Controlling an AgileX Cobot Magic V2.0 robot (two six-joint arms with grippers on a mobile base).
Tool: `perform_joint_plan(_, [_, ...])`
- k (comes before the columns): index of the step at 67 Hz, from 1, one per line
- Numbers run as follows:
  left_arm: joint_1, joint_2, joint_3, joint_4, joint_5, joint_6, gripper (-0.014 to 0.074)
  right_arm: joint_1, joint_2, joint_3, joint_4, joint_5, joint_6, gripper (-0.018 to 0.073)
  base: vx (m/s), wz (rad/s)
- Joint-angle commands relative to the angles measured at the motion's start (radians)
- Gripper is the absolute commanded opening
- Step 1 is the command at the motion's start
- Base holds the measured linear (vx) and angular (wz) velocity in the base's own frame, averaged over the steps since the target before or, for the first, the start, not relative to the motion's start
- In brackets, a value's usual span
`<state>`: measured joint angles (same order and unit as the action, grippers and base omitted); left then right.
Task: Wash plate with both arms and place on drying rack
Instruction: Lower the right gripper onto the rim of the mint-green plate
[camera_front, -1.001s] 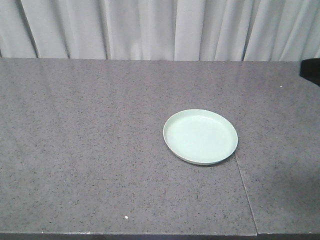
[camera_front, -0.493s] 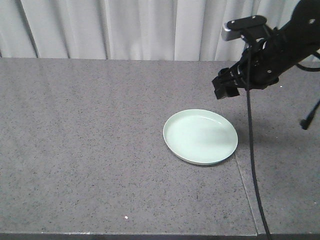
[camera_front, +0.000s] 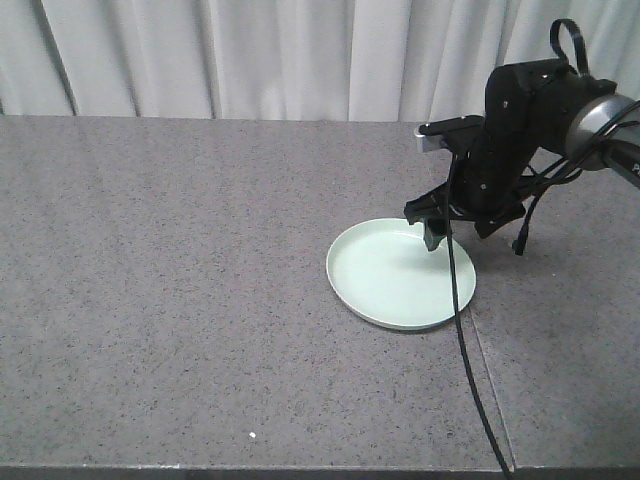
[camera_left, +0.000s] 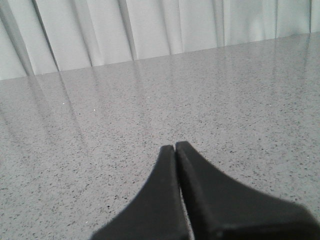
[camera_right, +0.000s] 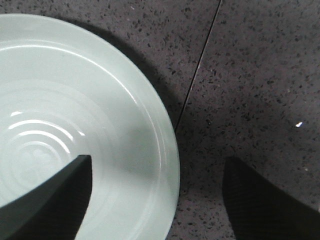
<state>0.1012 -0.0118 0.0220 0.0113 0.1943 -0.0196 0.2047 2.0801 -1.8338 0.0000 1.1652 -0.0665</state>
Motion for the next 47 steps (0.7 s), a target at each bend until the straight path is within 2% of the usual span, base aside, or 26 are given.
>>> perform_joint_plan(1, [-0.002,-0.014,-0.021,-0.002,-0.073,-0.008,-0.0007,-0.011,-0.028,-0.032,-0.012,0.000,0.019,0.0519,0.00,0.00])
perform_joint_plan(11, [-0.002,-0.014,-0.021,-0.002,-0.073,-0.008,-0.0007,-0.012,-0.001,-0.032,-0.024,0.014,0.017,0.0509,0.00,0.00])
perform_joint_plan(20, [-0.002,-0.014,-0.021,-0.002,-0.073,-0.008,-0.0007,-0.011,0.004,-0.032,-0.025,0.019,0.016,0.0442,0.00,0.00])
perform_joint_plan(40, [-0.002,-0.014,-0.021,-0.002,-0.073,-0.008,-0.0007,-0.011,0.019,-0.032,-0.024,0.072,0.017,-0.0017,0.00,0.00])
perform_joint_plan(47, [-0.002,-0.014,-0.021,-0.002,-0.073,-0.008,-0.0007,-0.011,0.021,-0.032,-0.022,0.070,0.017,-0.0010,0.00,0.00])
